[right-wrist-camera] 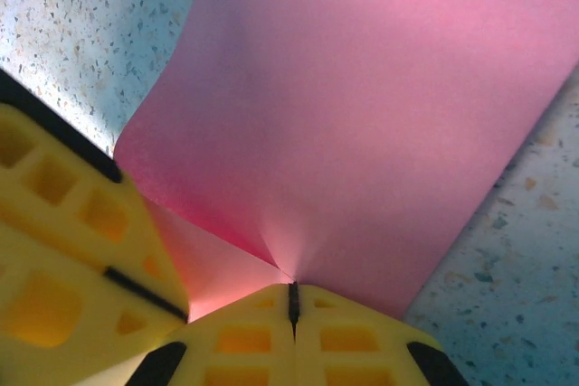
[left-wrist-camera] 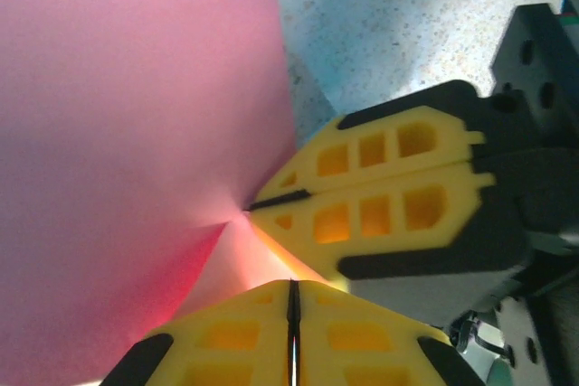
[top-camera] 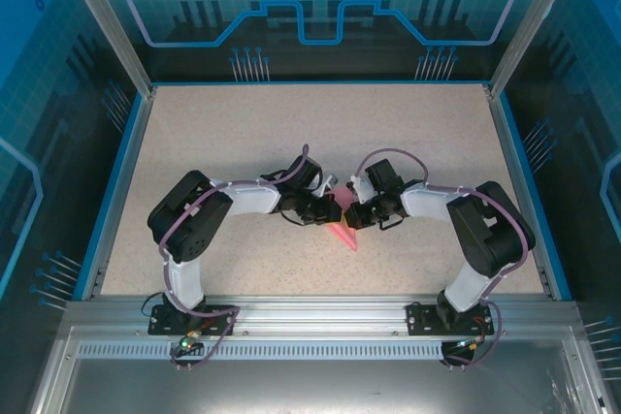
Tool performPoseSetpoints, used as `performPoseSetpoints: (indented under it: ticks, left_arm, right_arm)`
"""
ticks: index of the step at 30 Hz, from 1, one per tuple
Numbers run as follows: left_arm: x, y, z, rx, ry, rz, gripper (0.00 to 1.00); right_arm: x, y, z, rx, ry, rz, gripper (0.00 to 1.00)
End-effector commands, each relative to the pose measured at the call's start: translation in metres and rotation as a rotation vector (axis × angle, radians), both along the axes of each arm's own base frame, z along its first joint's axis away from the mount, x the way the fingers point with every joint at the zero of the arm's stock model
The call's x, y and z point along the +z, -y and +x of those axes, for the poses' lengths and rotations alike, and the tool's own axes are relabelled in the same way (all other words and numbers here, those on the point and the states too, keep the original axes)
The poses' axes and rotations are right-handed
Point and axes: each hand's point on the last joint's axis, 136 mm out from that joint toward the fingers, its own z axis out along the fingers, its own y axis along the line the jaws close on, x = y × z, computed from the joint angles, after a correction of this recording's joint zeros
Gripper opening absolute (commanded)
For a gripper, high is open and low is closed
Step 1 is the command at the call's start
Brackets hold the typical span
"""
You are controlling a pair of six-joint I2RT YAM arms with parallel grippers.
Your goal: Fold a paper plane with a square sheet of paper (fold left side to right side)
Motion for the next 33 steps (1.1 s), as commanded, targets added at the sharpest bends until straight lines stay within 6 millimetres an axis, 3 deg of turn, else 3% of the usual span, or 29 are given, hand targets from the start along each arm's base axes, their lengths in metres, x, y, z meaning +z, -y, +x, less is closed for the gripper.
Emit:
performPoseSetpoints:
  ticks: [1, 12, 19, 25, 29, 33]
  left_arm:
    - [-0.011, 0.0, -0.007, -0.01, -0.023, -0.003, 0.1]
    - [-0.04, -0.012, -0.012, 0.005, -0.047, 0.071, 0.1]
    - [-0.059, -0.022, -0.021, 0.01, -0.081, 0.127, 0.09]
    - [-0.065, -0.029, -0.027, 0.014, -0.092, 0.151, 0.09]
    - [-0.065, -0.03, -0.027, 0.014, -0.09, 0.154, 0.09]
    - [-0.064, -0.031, -0.027, 0.014, -0.086, 0.157, 0.09]
  right_arm:
    - [-0.03, 0.018, -0.028, 0.004, -0.126, -0.11, 0.04]
    - [-0.028, 0.018, -0.028, 0.005, -0.122, -0.111, 0.04]
    - [-0.011, 0.011, -0.015, -0.003, -0.088, -0.07, 0.08]
    - [0.025, 0.015, 0.004, -0.047, -0.013, -0.024, 0.27]
    - [0.044, 0.017, -0.007, -0.036, -0.01, 0.001, 0.32]
    - [0.05, 0.007, -0.035, -0.003, -0.09, 0.1, 0.28]
